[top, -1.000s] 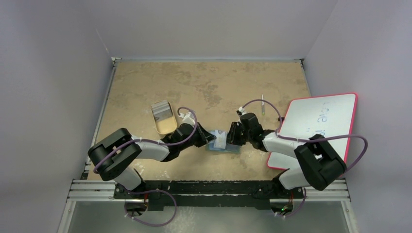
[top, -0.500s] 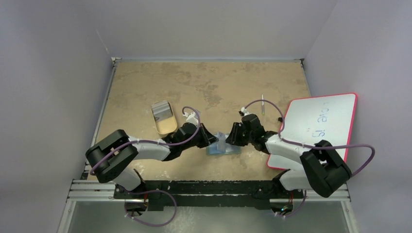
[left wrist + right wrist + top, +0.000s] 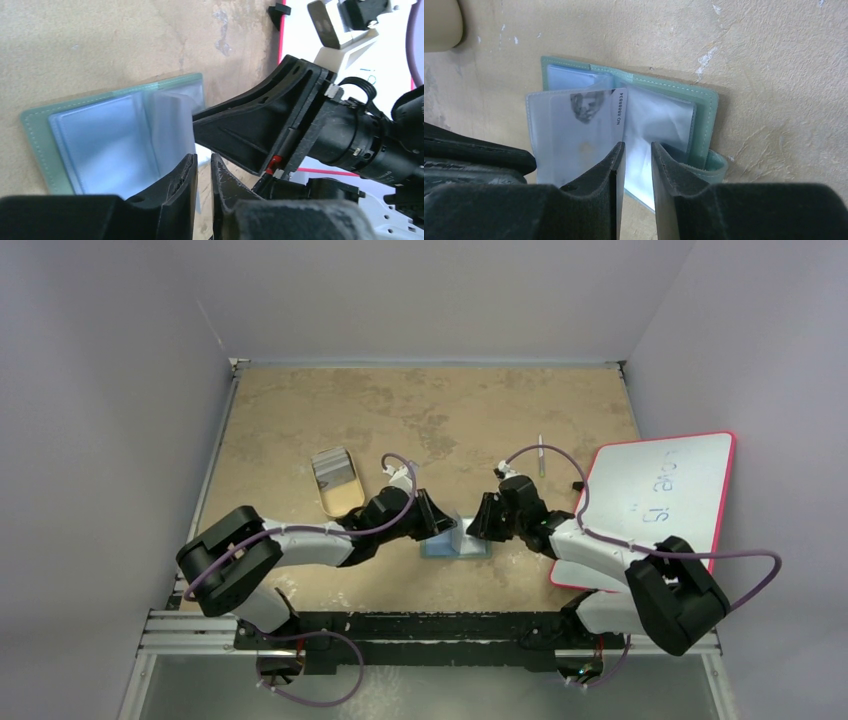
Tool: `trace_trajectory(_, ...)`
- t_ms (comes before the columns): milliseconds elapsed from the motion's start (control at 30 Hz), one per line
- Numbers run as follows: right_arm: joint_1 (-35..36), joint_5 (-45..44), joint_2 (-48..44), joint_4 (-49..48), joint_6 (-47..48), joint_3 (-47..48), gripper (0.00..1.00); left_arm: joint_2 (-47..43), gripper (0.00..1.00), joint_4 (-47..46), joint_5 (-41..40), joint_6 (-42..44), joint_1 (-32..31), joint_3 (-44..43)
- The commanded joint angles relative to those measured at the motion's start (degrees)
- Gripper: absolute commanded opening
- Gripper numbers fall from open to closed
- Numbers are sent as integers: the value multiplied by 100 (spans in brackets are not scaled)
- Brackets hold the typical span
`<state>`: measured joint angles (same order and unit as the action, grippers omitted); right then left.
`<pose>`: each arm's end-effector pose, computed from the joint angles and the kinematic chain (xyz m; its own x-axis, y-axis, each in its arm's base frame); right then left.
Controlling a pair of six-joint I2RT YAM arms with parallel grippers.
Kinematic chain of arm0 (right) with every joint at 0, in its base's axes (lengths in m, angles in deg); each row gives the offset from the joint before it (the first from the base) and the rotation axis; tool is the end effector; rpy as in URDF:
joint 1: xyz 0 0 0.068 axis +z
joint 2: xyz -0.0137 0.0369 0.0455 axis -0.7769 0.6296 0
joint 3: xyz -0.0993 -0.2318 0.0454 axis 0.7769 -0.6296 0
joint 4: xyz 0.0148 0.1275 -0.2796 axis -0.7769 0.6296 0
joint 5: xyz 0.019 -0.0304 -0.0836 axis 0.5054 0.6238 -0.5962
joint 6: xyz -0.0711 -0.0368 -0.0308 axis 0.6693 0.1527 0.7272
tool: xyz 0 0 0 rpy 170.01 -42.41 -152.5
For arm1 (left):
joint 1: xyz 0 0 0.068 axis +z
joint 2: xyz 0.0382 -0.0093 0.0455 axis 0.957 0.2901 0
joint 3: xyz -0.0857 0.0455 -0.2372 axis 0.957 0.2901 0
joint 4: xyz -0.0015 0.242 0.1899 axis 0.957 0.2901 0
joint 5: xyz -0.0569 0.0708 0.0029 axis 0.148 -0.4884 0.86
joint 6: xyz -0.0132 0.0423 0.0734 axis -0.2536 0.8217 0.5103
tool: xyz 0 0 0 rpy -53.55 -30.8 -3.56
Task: Put the credit cards into the card holder
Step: Insert the credit card into the card holder.
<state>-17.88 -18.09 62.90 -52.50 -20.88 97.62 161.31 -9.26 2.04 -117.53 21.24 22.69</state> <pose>0.2576 0.1789 0.0874 -0.8058 0.2337 -0.5441 -0.1362 0.8211 0.5543 0.2209 -0.2868 0.0903 -0.8426 -0.3799 -0.3816 0.1175 0.5620 -0.8188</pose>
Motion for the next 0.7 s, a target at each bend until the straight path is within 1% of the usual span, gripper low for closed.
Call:
trace_trajectory(0,30,-131,9,79,90,151,28,77,17,-492,232,-36,-39,-234)
trace_trajectory(167,30,-187,-138,214,92,181,28,284,21,-714,349,-120,-65,-319)
trace_trajectory(367,35,-253,-483,275,-4,173,33,720,22,-1111,576,-265,-121,-484)
trace_trajectory(467,30,-411,-658,351,-94,165,33,831,23,-1025,575,-224,-160,-625)
trace_trajectory(667,30,-1138,-1042,862,-328,234,33,963,24,-636,335,-15,-186,-812)
